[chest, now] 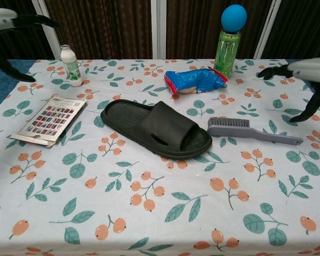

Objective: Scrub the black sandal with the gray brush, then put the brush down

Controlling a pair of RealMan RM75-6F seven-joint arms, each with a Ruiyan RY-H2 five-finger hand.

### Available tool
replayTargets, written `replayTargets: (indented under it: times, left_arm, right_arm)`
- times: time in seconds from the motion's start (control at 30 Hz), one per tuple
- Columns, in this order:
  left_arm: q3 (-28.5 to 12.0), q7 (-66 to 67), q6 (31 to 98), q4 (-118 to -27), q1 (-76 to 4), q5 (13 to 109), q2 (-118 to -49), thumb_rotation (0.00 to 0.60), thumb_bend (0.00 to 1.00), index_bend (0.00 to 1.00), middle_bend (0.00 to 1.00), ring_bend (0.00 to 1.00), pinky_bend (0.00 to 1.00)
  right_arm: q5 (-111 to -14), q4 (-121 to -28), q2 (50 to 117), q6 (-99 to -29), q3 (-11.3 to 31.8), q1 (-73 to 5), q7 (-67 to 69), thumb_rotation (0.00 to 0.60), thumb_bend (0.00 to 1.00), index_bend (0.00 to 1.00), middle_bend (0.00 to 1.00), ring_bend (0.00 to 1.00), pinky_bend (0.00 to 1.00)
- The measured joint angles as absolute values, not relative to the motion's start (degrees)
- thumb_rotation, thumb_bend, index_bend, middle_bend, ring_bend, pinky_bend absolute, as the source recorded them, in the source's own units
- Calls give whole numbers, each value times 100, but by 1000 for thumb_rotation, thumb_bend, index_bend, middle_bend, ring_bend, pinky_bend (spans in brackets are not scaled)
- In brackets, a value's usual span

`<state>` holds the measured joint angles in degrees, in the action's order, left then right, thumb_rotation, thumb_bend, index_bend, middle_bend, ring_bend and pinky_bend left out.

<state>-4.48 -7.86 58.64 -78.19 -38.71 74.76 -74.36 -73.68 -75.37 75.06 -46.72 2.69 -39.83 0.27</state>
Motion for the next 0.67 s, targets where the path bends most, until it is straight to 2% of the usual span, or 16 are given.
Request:
replayTargets:
  times: [0.07, 0.13, 0.23, 0.33, 0.43, 0.67]
  left_arm:
    - [-400, -627, 6118, -7969, -3596, 7333, -7265, 600, 196, 111, 110, 57, 177]
    - [-338, -494, 6398, -8133, -3271, 7187, -7116, 600, 195, 111, 110, 58, 178]
    - [-231, -322, 6860, -8328, -2781, 7007, -6946, 600, 191, 112, 111, 58, 177]
    - [-103, -142, 7385, -8471, -2281, 6894, -6879, 600, 189, 114, 111, 58, 171]
    - [72, 36, 7904, -8617, -1771, 6872, -6872, 600, 188, 114, 111, 58, 167]
    - [373, 474, 8748, -8979, -965, 7101, -6965, 600, 178, 115, 111, 58, 159]
  right_arm:
    - [-7433, -7681, 7279, -5062, 303, -3784, 200, 600, 165, 42, 257, 152, 218]
    - [-7487, -7790, 7122, -5464, 320, -3568, 313, 600, 184, 132, 328, 215, 250]
    - [-7569, -7963, 6840, -6196, 314, -3115, 413, 600, 192, 163, 331, 242, 265]
    - [-7623, -8187, 6561, -6867, 240, -2548, 423, 600, 192, 84, 253, 147, 211]
    - [-7672, -8492, 6325, -7378, 93, -2002, 356, 600, 190, 4, 175, 50, 113]
    - [-7847, -9022, 6152, -8196, -192, -1121, 280, 600, 178, 0, 135, 6, 45]
